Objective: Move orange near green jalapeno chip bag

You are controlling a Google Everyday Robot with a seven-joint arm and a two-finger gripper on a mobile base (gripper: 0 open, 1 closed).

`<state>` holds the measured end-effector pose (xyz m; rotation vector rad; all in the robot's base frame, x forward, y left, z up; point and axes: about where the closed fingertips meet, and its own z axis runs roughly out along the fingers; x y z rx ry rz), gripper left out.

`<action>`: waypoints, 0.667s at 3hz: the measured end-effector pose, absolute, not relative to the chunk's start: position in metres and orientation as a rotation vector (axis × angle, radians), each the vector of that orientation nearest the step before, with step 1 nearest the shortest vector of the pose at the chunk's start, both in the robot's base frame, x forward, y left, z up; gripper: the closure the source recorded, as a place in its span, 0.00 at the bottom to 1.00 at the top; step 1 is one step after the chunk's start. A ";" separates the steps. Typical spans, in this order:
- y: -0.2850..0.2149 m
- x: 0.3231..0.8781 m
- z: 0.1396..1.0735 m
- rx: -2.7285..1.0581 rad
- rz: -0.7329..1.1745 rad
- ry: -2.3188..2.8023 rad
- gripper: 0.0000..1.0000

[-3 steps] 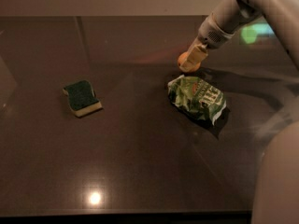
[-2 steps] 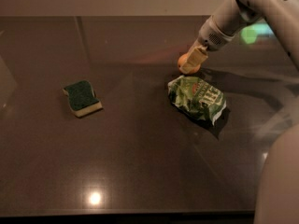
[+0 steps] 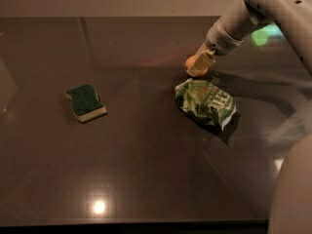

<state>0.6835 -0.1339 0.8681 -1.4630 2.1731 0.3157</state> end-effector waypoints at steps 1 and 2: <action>-0.132 0.684 0.865 -1.466 0.320 2.174 0.00; -0.132 0.684 0.865 -1.466 0.320 2.174 0.00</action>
Offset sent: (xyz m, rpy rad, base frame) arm 0.0005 0.0016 -0.0024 0.0003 0.0033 0.0023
